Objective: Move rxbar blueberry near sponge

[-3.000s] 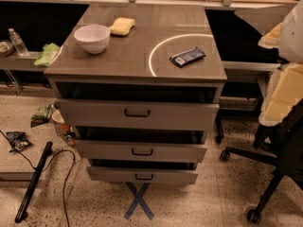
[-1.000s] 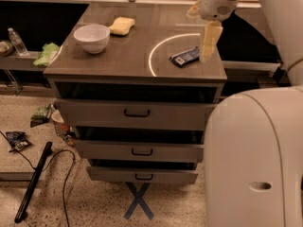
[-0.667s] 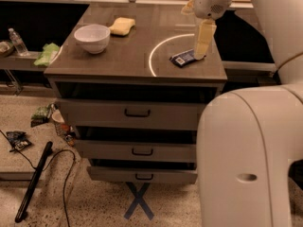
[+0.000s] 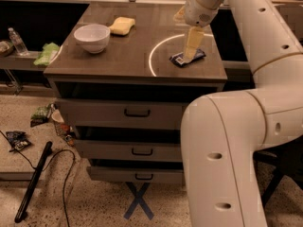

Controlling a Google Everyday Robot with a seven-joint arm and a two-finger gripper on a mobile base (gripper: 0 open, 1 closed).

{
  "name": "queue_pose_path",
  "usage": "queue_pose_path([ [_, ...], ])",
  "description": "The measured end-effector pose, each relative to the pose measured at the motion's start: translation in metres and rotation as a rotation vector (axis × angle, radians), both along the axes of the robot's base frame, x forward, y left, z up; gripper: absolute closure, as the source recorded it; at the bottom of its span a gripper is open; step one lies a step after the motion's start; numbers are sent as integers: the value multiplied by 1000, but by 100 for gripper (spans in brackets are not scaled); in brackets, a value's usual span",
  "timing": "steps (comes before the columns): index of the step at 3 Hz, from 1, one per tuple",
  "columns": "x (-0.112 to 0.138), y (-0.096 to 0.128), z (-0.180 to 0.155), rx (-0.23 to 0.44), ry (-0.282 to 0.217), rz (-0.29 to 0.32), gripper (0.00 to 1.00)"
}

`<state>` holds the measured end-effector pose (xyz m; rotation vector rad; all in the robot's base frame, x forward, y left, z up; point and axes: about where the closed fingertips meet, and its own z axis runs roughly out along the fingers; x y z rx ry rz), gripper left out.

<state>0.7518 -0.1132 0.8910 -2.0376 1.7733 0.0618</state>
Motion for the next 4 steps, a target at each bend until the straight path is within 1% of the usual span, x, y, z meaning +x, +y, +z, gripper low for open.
queue_pose_path([
  [1,10,-10,-34,46,56,-62,3],
  [2,13,-18,-45,74,78,-104,26],
  [3,12,-19,-55,100,102,-116,49],
  [4,12,-19,-54,103,105,-117,80],
])
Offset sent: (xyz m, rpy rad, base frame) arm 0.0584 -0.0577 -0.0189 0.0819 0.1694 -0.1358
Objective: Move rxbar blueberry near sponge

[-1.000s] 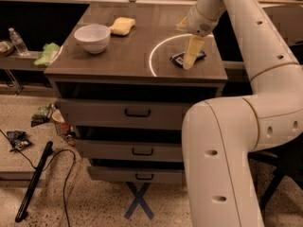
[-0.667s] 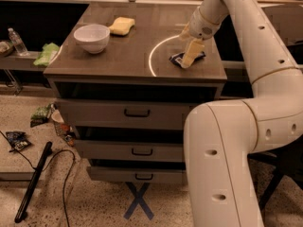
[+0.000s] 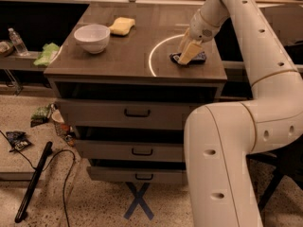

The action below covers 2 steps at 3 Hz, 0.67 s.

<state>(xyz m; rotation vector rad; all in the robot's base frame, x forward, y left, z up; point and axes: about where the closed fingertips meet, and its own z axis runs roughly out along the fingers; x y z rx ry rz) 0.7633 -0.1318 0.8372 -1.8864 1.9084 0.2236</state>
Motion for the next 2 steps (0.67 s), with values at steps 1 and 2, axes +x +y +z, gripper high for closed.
queue_pose_path([
  [1,0,0,0,0,0,0,99],
  [2,5,28,18,35,-57,64,100],
])
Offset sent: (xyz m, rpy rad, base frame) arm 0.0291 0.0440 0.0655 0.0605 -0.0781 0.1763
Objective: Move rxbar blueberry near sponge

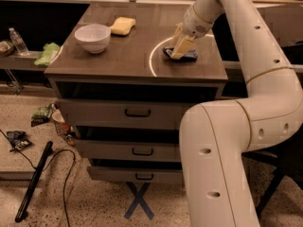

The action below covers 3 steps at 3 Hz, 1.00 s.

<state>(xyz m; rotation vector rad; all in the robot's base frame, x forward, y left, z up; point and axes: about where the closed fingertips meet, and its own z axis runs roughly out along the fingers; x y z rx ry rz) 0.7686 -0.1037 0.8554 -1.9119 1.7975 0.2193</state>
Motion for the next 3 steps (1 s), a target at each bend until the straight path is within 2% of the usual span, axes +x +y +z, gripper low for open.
queue_pose_path([
  [1,10,40,47,87,-116,46,100],
  [2,37,70,84,215,-220,-25,100],
  [3,62,78,106,305,-281,-130,100],
])
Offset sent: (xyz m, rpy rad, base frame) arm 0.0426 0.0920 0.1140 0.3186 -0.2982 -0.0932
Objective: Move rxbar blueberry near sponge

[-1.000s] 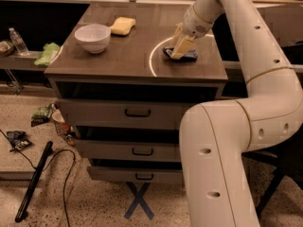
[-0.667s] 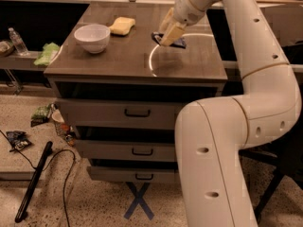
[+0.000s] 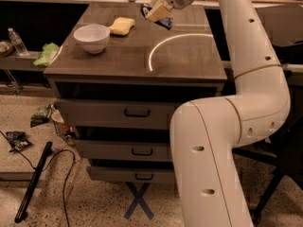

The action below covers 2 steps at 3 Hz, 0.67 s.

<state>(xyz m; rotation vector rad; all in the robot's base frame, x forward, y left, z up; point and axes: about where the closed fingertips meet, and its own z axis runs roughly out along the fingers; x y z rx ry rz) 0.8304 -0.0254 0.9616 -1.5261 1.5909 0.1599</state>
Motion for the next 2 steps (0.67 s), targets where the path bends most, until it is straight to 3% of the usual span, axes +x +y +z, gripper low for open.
queue_pose_path([
  [2,32,11,-25,48,78,-173,100],
])
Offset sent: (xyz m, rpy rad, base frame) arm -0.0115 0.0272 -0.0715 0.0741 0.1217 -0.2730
